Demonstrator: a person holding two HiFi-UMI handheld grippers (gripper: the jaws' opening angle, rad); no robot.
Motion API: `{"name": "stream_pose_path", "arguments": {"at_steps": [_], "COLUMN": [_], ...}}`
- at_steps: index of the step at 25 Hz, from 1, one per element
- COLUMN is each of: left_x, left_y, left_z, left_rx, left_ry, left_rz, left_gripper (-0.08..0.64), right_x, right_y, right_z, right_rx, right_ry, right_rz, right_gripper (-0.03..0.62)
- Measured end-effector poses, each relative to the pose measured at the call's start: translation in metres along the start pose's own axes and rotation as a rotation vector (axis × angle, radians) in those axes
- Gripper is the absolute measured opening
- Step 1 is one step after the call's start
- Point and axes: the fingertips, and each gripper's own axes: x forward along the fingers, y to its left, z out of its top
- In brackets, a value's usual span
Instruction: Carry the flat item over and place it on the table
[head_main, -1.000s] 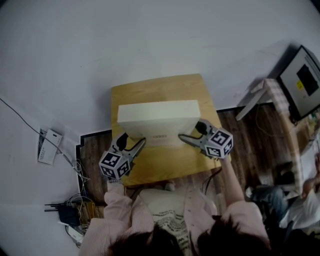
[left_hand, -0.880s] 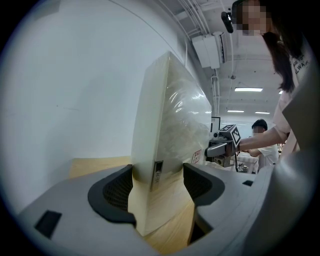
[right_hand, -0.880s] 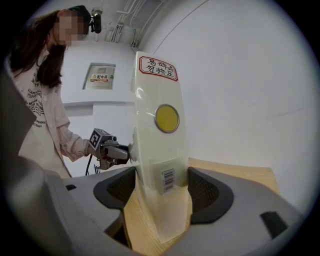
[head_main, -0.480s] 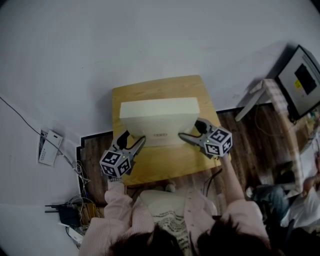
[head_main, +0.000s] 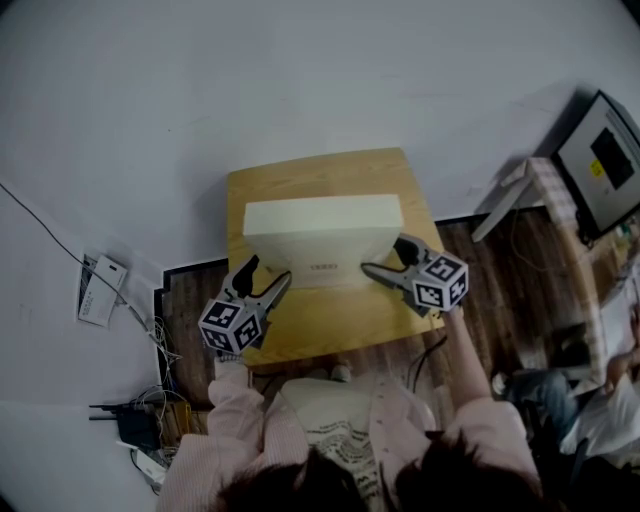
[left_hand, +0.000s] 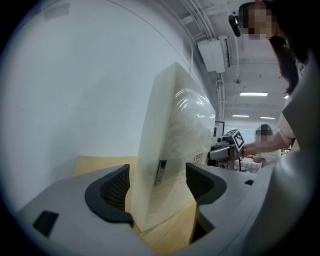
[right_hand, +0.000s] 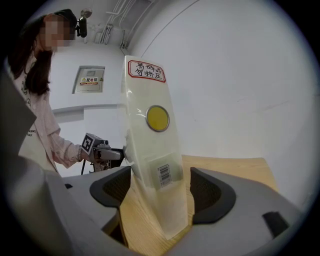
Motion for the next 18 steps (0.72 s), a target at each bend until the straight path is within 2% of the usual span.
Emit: {"name": "stream_pose_path", "arguments": {"at_steps": [11, 14, 18], "left_x": [-0.014, -0.021, -0.034], "left_y": [-0.002, -0.004, -0.006], "left_z": [0.002, 0.003, 0.003], "left_rx": [-0.007, 0.001, -0.001], "left_ry": [-0.025, -0.030, -0.051], "left_rz": [0.018, 0.017, 0.024], "left_gripper": [0.357, 0.350, 0.287], "right_x": [-0.017, -0.028, -0.043], "right_y": [0.004, 0.004, 0.009], "right_z": [0.000, 0.002, -0.002], "right_rx": [0.018, 0.043, 0.047], "right_ry": [-0.008, -0.038, -0.045], "right_rz": [-0.031, -0.052, -0.091], "right_gripper": [0.387, 0.360, 0.317]}}
